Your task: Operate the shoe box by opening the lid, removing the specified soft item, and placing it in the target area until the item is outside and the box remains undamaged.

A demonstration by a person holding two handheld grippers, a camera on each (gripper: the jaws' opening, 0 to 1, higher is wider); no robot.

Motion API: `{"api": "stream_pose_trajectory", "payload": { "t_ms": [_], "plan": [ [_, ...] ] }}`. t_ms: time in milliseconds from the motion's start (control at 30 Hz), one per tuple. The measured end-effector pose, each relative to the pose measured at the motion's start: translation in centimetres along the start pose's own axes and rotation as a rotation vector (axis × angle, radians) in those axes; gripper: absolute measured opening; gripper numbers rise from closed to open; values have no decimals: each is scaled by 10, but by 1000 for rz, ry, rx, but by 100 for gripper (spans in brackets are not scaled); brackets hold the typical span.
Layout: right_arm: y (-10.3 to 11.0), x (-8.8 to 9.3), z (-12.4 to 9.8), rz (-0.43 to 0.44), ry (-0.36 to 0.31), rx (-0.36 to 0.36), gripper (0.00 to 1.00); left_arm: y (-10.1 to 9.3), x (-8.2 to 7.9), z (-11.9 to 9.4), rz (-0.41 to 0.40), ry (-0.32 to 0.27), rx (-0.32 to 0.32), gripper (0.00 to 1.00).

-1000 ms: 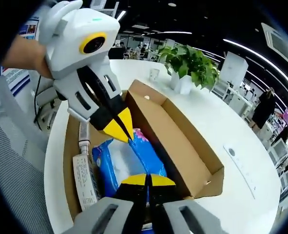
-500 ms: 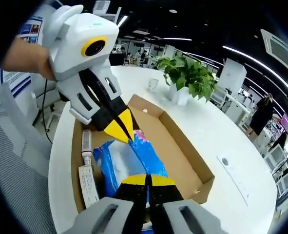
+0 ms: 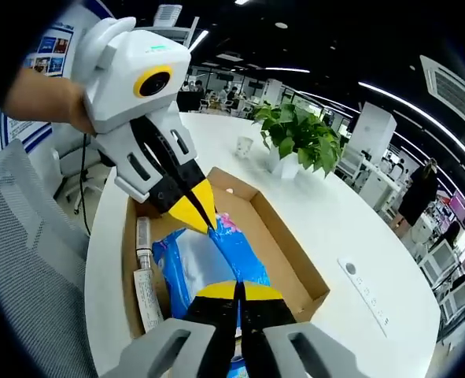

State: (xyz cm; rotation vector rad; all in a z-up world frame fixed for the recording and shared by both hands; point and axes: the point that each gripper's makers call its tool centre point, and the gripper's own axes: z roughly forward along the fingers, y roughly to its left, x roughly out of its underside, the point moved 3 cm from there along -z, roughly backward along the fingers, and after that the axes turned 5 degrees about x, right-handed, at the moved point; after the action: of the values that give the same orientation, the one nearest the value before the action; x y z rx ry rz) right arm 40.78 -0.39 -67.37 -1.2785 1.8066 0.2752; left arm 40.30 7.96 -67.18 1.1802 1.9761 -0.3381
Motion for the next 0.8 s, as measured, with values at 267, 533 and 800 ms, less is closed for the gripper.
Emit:
{"api": "stream_pose_trajectory", "payload": {
  "t_ms": [267, 533, 800],
  "plan": [
    [-9, 3, -19, -5, 0, 11, 0, -5, -26, -1, 21, -26, 5, 0],
    [-24, 10, -43, 7, 1, 39, 0, -17, -49, 5, 33, -40, 31, 0],
    [-36, 24, -63, 14, 21, 67, 0, -29, -70, 21, 46, -49, 62, 0]
  ]
}}
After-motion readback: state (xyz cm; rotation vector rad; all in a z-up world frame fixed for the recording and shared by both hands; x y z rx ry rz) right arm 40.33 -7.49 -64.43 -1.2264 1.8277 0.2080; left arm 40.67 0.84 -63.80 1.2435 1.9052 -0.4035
